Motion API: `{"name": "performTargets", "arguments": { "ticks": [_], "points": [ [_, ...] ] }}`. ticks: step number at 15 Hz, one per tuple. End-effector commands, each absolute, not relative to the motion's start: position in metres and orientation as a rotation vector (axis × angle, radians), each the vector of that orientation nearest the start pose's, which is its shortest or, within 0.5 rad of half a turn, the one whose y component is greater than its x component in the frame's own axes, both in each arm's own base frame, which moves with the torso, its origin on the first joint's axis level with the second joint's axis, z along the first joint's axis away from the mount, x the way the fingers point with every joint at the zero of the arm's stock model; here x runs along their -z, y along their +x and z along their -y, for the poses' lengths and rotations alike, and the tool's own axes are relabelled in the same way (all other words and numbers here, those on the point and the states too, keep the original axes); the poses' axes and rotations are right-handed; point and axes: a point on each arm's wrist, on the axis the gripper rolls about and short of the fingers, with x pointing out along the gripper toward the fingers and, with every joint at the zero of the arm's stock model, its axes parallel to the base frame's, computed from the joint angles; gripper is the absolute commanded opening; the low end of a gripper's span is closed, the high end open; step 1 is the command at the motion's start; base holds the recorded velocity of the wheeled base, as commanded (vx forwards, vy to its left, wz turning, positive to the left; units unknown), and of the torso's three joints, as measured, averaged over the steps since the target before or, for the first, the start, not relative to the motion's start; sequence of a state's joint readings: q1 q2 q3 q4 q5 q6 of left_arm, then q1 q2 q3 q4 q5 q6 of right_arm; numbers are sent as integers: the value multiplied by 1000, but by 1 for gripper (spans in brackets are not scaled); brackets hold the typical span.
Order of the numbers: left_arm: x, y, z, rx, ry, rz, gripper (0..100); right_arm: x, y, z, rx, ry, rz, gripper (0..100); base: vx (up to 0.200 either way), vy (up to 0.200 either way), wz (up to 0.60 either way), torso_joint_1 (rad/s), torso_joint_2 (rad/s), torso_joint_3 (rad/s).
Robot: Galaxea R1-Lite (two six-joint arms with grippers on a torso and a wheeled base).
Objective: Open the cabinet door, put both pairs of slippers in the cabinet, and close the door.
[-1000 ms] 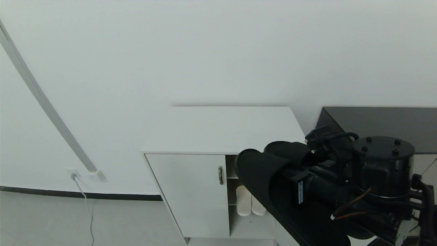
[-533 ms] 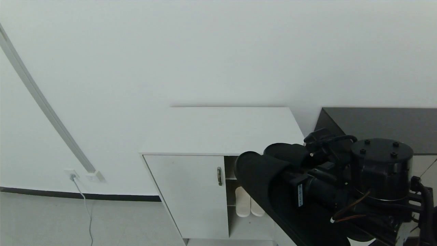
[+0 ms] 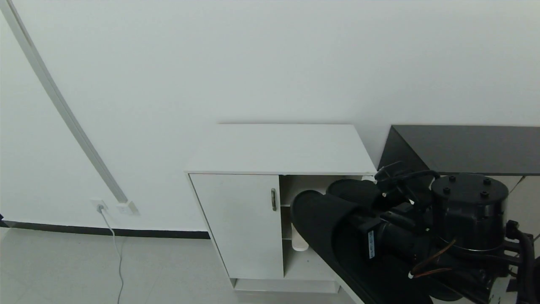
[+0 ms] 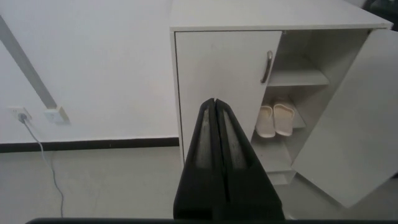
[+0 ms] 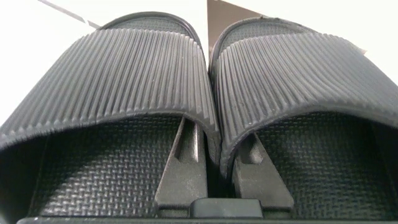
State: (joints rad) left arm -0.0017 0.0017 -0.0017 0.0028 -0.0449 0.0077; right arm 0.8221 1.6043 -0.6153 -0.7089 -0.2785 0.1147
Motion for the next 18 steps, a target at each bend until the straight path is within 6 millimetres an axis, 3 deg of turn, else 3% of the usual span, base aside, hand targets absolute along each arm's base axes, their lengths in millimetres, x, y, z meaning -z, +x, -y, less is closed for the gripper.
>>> {"name": "performTargets", "arguments": {
  "ticks": [1, 7, 10, 18],
  "points": [
    [-76, -23, 1, 46, 8, -3, 0, -167, 187, -192, -526, -37, -273, 0, 0, 0, 0, 0, 0, 0],
    [-76, -23, 1, 46, 8, -3, 0, -166, 187, -192, -530, -36, -272, 0, 0, 0, 0, 0, 0, 0],
    [-76, -23, 1, 46, 8, -3, 0, -167, 187, -193, -540, -28, -264, 0, 0, 0, -600, -1, 1, -1],
    [-76, -23, 1, 48, 8, -3, 0, -166, 186, -193, -544, -27, -260, 0, 0, 0, 0, 0, 0, 0]
  ]
}}
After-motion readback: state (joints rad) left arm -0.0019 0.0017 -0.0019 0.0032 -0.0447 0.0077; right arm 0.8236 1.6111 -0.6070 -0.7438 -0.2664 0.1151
